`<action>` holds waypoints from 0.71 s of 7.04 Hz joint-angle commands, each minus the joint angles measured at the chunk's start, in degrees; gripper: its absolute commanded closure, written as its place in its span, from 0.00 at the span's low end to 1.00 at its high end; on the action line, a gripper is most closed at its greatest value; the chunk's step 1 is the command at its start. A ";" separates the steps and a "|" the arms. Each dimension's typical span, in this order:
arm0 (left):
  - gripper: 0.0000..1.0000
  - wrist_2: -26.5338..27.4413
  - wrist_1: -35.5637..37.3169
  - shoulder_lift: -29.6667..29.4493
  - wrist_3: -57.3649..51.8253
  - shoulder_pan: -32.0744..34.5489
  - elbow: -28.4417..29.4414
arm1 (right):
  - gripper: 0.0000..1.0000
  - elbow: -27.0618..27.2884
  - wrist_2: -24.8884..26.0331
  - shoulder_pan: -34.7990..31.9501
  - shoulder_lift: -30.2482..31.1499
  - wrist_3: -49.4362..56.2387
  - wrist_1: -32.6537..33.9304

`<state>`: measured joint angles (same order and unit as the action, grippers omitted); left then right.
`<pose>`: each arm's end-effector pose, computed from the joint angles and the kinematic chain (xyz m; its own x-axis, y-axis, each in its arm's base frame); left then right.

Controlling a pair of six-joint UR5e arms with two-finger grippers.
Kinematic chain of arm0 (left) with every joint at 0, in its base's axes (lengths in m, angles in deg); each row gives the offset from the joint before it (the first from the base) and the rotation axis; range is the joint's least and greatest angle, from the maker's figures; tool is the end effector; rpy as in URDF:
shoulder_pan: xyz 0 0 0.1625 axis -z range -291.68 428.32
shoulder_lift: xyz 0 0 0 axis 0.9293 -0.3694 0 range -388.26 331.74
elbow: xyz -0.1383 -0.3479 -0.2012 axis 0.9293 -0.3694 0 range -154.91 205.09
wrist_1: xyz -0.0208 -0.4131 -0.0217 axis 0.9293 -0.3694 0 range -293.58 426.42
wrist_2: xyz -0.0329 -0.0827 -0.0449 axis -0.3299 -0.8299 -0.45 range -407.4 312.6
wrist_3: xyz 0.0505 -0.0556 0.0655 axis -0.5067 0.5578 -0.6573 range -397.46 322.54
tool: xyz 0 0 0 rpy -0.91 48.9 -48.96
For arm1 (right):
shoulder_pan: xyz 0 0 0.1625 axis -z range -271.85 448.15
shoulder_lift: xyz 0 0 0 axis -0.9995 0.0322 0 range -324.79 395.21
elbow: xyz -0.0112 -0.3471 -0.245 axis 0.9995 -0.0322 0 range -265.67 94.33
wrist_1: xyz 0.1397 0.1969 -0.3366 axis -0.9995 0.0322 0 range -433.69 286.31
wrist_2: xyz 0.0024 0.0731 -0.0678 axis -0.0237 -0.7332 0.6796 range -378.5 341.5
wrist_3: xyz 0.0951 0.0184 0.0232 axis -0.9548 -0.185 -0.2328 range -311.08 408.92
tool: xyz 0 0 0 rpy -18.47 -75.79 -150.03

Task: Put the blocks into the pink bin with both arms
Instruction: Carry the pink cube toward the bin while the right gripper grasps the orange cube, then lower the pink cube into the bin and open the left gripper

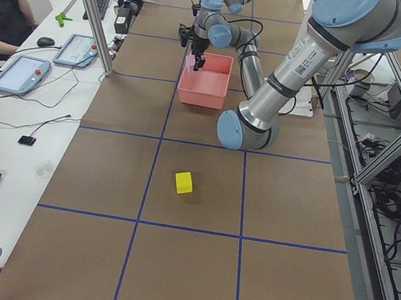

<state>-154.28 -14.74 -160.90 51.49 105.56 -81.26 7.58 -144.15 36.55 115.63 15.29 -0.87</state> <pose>0.4362 -0.4625 0.1236 0.5173 -0.3711 -0.7711 0.3921 0.9037 -0.1719 -0.3012 -0.5013 0.5147 0.6774 -0.2345 0.6972 0.1954 0.9711 0.1369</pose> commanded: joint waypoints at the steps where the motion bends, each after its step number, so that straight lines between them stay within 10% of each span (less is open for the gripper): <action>1: 1.00 3.08 -1.19 -4.36 5.35 -5.06 3.33 | 0.30 -0.17 -0.12 -0.17 -0.26 -0.04 -0.04; 2: 1.00 4.04 -1.45 -4.46 6.14 -7.42 3.96 | 0.91 0.18 0.40 -0.25 0.00 -0.38 -0.48; 3: 0.03 4.48 -1.37 -4.55 6.33 -8.40 4.31 | 1.00 1.31 0.14 -0.86 0.17 -0.74 -0.75; 5: 0.00 5.54 -1.10 -4.29 5.54 -8.07 3.18 | 1.00 2.11 -6.23 -7.86 -1.40 -0.74 0.74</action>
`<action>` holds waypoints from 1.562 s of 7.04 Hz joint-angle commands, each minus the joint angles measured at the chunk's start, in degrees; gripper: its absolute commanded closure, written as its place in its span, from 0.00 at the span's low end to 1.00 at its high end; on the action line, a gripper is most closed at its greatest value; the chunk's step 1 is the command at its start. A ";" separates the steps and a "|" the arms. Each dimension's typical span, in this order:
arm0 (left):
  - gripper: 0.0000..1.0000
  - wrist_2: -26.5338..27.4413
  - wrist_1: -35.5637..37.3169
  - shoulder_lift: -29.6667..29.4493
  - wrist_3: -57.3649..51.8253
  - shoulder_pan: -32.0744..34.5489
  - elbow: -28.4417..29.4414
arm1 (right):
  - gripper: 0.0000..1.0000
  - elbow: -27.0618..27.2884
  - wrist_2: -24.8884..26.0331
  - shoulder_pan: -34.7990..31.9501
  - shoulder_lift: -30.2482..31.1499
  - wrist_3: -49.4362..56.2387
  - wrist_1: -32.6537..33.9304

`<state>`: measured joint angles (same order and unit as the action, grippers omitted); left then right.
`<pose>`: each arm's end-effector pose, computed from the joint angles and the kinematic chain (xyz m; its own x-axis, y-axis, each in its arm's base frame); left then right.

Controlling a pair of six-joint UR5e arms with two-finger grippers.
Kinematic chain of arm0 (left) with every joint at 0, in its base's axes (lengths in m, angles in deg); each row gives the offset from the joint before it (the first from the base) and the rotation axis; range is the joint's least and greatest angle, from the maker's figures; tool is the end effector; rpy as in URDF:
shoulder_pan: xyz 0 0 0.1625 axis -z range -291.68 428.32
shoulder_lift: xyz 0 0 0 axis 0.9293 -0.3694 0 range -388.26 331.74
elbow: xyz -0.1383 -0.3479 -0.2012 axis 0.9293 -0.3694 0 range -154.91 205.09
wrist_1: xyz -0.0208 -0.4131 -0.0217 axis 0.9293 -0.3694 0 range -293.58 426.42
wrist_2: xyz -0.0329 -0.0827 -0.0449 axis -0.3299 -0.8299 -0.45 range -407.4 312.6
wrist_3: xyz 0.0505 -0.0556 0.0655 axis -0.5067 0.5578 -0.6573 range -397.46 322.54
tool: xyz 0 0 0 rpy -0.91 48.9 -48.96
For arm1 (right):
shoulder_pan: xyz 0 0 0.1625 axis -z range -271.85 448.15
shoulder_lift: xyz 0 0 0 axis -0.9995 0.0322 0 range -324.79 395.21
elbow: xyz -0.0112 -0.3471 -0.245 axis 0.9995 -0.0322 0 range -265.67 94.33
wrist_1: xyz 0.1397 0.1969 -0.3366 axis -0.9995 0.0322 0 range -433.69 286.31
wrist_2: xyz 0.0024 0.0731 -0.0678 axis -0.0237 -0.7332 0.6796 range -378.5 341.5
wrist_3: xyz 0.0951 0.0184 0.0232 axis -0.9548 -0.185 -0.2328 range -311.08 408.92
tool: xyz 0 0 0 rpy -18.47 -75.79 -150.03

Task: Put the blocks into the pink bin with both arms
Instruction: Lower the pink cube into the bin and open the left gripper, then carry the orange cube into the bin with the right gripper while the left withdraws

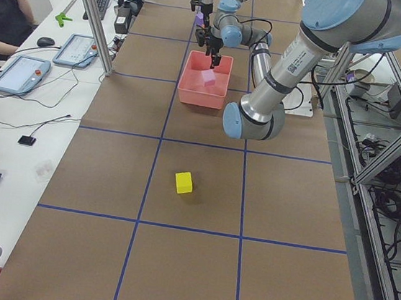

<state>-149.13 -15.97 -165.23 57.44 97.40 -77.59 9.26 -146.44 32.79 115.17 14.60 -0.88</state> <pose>0.5107 -0.4132 0.0955 0.5069 -0.3775 -0.7750 0.3804 0.9047 -0.1919 -0.2699 -0.5175 0.4931 0.6536 -0.1998 0.7300 0.1364 0.9798 0.1461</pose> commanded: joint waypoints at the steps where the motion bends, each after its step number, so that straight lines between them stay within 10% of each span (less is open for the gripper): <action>1: 0.00 0.22 0.82 0.39 -4.94 1.05 -1.29 | 1.00 1.82 -8.78 -7.88 -4.08 -0.05 5.80; 4: 0.00 -5.02 11.29 8.78 -28.47 10.17 -10.68 | 1.00 5.97 -10.23 -6.96 -20.32 -0.75 25.32; 6: 0.00 -8.99 10.76 17.58 -43.58 18.69 -12.81 | 1.00 6.93 -10.24 -1.62 -25.70 -11.77 25.72; 11: 0.00 -15.51 -11.36 41.85 -63.48 36.81 -5.80 | 1.00 4.83 8.72 18.25 -37.06 -29.58 24.93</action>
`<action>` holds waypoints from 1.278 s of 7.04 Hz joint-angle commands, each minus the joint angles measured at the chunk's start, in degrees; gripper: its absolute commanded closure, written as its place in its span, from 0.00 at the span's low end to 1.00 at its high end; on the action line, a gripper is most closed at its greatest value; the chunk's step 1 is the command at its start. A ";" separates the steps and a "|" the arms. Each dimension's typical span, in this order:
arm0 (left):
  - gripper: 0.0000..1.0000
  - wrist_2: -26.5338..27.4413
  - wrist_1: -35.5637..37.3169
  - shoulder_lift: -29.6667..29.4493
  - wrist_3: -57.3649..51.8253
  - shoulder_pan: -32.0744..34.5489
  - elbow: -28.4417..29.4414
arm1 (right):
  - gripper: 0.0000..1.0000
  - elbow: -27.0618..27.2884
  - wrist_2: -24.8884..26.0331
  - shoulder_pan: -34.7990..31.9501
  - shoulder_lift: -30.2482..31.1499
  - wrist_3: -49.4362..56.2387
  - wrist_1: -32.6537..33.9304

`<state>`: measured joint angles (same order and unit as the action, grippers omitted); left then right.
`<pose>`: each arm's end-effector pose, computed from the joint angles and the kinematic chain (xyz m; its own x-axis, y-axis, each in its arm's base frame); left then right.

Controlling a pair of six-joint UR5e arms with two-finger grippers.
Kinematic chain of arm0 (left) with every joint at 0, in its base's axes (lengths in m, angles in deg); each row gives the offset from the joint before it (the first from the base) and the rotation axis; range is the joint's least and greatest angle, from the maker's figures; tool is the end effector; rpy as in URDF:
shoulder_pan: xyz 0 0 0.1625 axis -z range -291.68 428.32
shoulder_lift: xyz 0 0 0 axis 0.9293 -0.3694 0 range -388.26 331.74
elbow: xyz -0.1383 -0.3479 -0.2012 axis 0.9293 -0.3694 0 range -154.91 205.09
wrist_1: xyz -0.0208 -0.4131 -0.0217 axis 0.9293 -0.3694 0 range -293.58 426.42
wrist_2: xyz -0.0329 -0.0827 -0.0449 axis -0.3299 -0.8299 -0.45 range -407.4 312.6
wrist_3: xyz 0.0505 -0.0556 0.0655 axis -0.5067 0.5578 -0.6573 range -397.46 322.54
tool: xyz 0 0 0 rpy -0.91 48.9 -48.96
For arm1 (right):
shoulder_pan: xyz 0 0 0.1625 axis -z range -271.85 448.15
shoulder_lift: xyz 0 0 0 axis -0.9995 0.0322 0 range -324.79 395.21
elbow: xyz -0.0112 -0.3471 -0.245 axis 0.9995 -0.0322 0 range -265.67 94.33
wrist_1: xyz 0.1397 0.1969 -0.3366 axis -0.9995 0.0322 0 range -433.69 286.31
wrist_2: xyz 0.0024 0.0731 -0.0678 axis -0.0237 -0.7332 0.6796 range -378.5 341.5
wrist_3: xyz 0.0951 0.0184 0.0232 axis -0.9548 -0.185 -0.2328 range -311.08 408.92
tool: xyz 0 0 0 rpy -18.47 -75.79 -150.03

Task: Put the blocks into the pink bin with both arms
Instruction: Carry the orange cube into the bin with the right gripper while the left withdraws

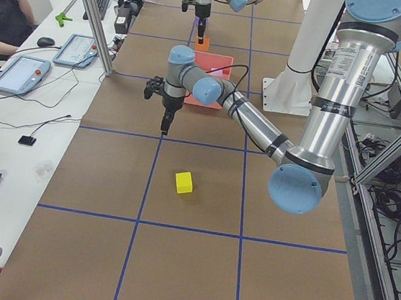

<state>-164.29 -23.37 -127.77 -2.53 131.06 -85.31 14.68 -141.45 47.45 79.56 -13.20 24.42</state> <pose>0.1694 -0.5212 0.4140 0.7936 0.0563 -0.6059 0.0689 0.9810 0.1814 -0.4427 -0.4852 0.1166 0.5622 -0.0339 0.8263 0.0244 0.9994 0.0245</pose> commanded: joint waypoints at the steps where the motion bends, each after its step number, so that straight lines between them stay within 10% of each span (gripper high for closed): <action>1: 0.00 -0.27 -6.25 5.64 -1.46 3.61 3.77 | 1.00 -6.07 6.03 5.44 -5.03 -1.87 -2.20; 3: 0.00 -0.18 -25.41 8.63 12.21 3.10 12.52 | 1.00 -11.66 9.21 7.39 -7.17 -3.26 -6.60; 8: 0.00 5.24 -34.54 12.75 26.21 -7.07 13.72 | 1.00 -15.08 10.44 9.67 -6.47 -3.01 -7.31; 9: 0.00 6.58 -34.92 13.38 26.51 -8.84 13.72 | 0.69 -16.14 10.80 9.94 -6.38 -3.36 -9.23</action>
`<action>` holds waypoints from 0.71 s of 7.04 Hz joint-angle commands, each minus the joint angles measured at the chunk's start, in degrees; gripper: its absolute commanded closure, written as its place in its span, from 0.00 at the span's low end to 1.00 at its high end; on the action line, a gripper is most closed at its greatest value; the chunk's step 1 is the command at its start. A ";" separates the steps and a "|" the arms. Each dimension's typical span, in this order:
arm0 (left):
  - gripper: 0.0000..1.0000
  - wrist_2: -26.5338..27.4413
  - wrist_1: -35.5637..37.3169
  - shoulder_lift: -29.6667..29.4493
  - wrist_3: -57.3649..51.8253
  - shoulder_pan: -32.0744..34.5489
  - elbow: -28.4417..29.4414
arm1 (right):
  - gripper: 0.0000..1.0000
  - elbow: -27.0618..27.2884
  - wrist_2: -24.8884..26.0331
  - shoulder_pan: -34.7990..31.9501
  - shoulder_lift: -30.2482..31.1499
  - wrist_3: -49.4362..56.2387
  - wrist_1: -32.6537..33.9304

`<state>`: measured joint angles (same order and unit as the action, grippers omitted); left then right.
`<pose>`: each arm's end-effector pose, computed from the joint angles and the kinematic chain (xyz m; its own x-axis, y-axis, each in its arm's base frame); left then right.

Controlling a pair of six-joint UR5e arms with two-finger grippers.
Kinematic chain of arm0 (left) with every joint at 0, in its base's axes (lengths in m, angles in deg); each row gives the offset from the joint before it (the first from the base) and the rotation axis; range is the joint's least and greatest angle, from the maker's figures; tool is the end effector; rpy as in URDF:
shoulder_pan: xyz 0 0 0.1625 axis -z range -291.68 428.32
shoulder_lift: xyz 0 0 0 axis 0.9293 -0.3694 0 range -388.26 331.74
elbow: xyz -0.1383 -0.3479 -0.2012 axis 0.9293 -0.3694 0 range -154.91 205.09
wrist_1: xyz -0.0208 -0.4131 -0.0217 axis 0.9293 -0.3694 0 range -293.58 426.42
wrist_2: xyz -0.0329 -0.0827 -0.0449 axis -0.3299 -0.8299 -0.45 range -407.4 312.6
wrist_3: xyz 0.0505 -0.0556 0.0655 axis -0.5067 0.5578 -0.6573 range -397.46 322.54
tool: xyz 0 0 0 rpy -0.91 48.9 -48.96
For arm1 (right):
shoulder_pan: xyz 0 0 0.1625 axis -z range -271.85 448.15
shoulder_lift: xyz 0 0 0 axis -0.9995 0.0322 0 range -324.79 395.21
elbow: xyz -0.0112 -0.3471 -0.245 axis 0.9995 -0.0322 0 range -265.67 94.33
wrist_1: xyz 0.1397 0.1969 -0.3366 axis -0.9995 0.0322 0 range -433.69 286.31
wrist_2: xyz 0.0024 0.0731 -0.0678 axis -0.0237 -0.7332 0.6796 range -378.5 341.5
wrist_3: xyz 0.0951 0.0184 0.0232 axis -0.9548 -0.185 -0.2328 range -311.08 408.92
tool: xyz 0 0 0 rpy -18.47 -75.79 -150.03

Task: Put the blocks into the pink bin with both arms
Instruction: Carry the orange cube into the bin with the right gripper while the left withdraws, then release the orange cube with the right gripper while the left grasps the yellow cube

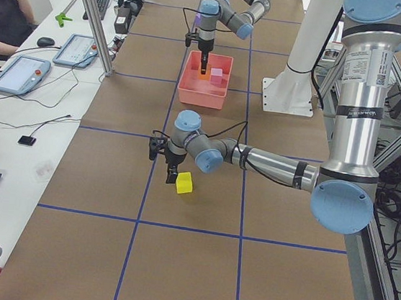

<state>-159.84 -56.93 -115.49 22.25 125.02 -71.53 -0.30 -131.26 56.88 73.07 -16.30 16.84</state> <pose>0.1982 -0.4751 0.5738 0.7033 -0.2215 -0.6755 0.3370 0.9405 0.0425 -0.5795 -0.4629 0.1240 0.6288 -0.0703 0.7744 0.0293 0.9973 0.0667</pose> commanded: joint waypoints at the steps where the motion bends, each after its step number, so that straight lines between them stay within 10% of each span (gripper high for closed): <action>1: 0.00 2.14 -1.45 1.71 1.64 -2.90 -0.15 | 0.02 -1.34 0.69 1.21 0.11 -1.83 -2.71; 5: 0.00 2.32 -2.51 3.65 1.72 -4.74 -0.59 | 0.01 -1.26 0.69 1.13 0.11 -4.75 -3.52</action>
<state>-157.57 -59.15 -112.14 23.70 121.08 -72.08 -1.62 -130.57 58.06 73.18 -20.85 13.31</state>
